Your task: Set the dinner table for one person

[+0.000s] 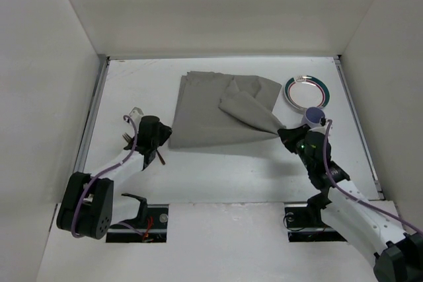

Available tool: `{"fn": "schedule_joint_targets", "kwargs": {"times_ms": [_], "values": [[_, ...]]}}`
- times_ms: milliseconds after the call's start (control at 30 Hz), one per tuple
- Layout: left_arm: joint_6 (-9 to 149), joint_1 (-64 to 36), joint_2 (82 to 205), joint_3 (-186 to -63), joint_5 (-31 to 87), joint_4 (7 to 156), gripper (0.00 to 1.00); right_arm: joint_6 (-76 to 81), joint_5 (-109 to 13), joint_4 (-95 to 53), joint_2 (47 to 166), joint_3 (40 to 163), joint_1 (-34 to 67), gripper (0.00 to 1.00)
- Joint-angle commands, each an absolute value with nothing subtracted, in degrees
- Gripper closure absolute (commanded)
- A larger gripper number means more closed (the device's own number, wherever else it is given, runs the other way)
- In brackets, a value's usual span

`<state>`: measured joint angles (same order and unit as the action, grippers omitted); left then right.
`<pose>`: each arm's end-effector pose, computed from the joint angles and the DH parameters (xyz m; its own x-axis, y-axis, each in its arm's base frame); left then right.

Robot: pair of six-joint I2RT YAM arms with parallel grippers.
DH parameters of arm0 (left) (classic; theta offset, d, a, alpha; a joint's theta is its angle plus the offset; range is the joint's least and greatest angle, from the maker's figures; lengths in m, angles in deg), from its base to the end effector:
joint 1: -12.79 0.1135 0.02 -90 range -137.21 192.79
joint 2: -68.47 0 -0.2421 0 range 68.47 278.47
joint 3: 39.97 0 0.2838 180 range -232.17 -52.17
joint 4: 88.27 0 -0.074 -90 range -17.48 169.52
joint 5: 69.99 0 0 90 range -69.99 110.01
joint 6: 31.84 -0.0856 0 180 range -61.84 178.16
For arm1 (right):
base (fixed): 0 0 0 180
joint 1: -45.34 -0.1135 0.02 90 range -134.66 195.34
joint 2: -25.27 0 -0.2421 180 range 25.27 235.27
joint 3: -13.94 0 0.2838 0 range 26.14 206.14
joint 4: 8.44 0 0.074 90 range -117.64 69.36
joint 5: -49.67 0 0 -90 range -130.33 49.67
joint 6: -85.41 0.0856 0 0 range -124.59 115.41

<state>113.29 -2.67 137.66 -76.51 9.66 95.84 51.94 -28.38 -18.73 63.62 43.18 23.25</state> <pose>0.3047 -0.0683 0.1111 -0.3536 -0.7396 -0.5727 -0.3149 0.6706 -0.6717 0.2468 0.0810 0.1664 -0.3257 0.7486 -0.5776 0.1536 0.6446 0.7489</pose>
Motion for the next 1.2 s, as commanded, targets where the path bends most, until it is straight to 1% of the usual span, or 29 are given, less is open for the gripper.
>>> {"fn": "schedule_joint_targets", "kwargs": {"times_ms": [0,133,167,233,267,400,500,567,767,867,1000,1133,1167], "values": [[111.2,-2.1,134.8,-76.3,5.8,91.7,0.73,48.6,-23.1,-19.9,63.2,48.5,23.9,0.88],[110.5,-0.8,125.5,-76.4,5.6,82.3,0.59,48.1,-24.7,-19.8,64.9,48.4,23.9,0.88],[111.0,-1.3,123.3,-76.9,5.8,79.0,0.54,48.4,-24.6,-19.7,65.2,47.8,23.9,0.88],[112.1,-3.9,121.1,-77.7,7.1,74.4,0.48,49.1,-24.4,-19.2,66.0,46.7,23.5,0.88],[113.6,-6.3,120.9,-77.7,8.1,72.8,0.46,49.5,-24.2,-19.2,66.2,46.3,23.3,0.89],[120.6,-13.9,122.8,-75.7,10.3,70.6,0.45,49.4,-23.4,-19.1,65.7,45.8,23.0,0.89],[125.0,-18.4,125.5,-73.5,8.4,73.0,0.43,48.8,-23.2,-19.3,65.2,46.0,23.0,0.88],[127.8,-19.2,127.1,-72.0,7.7,75.7,0.42,48.5,-23.6,-19.1,65.4,46.4,23.0,0.88],[137.9,-22.0,130.5,-66.5,6.7,83.5,0.42,48.4,-23.2,-18.2,65.7,45.9,21.4,0.88],[144.6,-24.5,131.9,-63.0,2.1,87.5,0.42,48.4,-23.4,-17.2,65.4,45.0,21.4,0.88],[147.0,-26.4,135.5,-62.7,-3.2,90.9,0.44,48.4,-23.8,-16.3,65.1,44.9,21.3,0.88],[147.3,-27.3,140.9,-62.5,-6.0,97.0,0.55,48.1,-24.0,-16.5,64.8,45.8,21.3,0.88],[146.9,-27.4,142.2,-62.1,-6.7,99.3,0.58,48.1,-24.1,-16.4,64.8,46.0,21.3,0.88]]}}
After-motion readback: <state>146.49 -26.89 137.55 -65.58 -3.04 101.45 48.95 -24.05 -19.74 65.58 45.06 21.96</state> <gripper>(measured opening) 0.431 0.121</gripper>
